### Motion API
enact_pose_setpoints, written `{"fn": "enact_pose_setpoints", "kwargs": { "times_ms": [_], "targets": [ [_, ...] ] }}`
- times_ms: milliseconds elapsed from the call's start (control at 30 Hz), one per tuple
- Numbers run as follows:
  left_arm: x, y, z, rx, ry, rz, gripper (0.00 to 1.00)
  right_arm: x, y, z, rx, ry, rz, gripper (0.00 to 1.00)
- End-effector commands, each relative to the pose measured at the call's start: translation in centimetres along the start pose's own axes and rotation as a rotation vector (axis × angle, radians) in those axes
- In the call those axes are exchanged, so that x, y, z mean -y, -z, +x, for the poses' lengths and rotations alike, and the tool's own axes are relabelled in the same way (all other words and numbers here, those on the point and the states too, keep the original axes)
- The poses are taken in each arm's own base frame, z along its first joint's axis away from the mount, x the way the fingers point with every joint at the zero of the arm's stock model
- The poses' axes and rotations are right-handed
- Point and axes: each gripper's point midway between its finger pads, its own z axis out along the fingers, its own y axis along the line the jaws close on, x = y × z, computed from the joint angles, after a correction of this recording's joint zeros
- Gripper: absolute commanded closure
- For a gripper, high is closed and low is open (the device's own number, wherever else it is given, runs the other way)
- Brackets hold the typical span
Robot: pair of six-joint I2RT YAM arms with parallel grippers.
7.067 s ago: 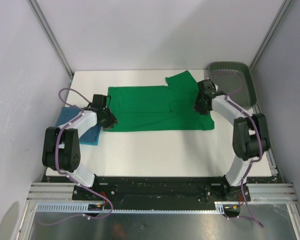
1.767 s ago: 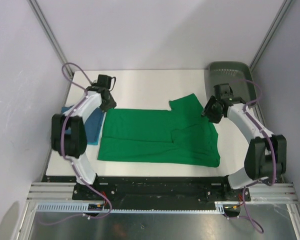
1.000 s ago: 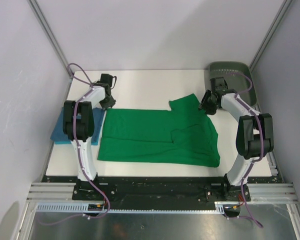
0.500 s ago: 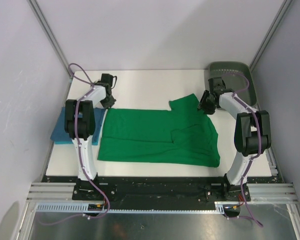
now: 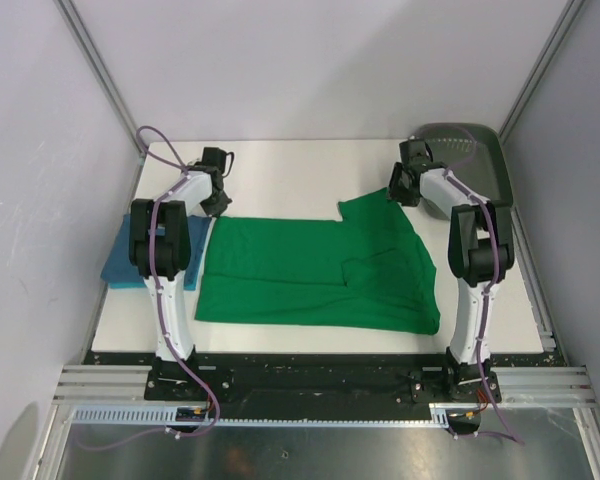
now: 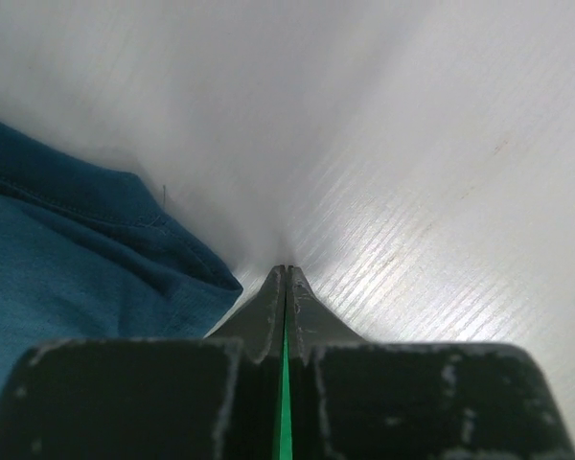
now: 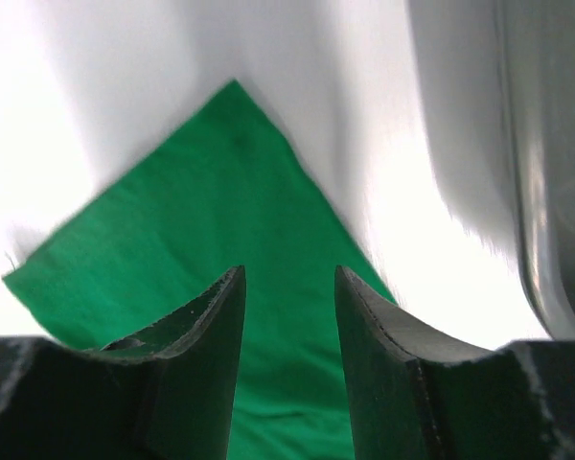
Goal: Fold and stack the t-shirts
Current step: Grap the side of the flattened tshirt furthest away from the robot with both arms
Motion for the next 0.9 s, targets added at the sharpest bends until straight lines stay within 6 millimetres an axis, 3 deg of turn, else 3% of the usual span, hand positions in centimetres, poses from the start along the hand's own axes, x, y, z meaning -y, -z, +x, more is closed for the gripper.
{"fn": "enact_pose_setpoints", "kwargs": {
  "times_ms": [0, 267, 467, 567, 700, 867],
  "targets": [
    [-1.1, 0.5, -0.8, 0.032, -0.011, -0.033, 1.00, -1.1, -1.5, -3.2, 0.088, 0.066, 0.047, 0.53],
    [-1.1, 0.7, -0.6, 0.027, -0.012, -0.026, 1.00, -1.2, -4.3, -3.7, 0.089, 0.107, 0.157, 0.53],
    [-1.2, 0.6, -0.4, 0.020, -0.016, -0.027, 1.00, -1.1, -5.9, -2.7, 0.054, 0.113, 0.172, 0.56],
    [-1.2, 0.5, -0.3, 0.016, -0.015, -0.026, 1.00, -1.1, -6.2, -1.9, 0.035, 0.111, 0.165, 0.63],
    [-1.1, 0.6, -0.1, 0.012, -0.013, -0.019, 1.00, -1.2, -6.2, -1.1, 0.019, 0.114, 0.166, 0.82],
    [-1.0, 1.1, -0.4, 0.019, -0.017, -0.011, 1.00, -1.0, -5.2, -1.6, 0.033, 0.106, 0.187, 0.99]
  ]
}}
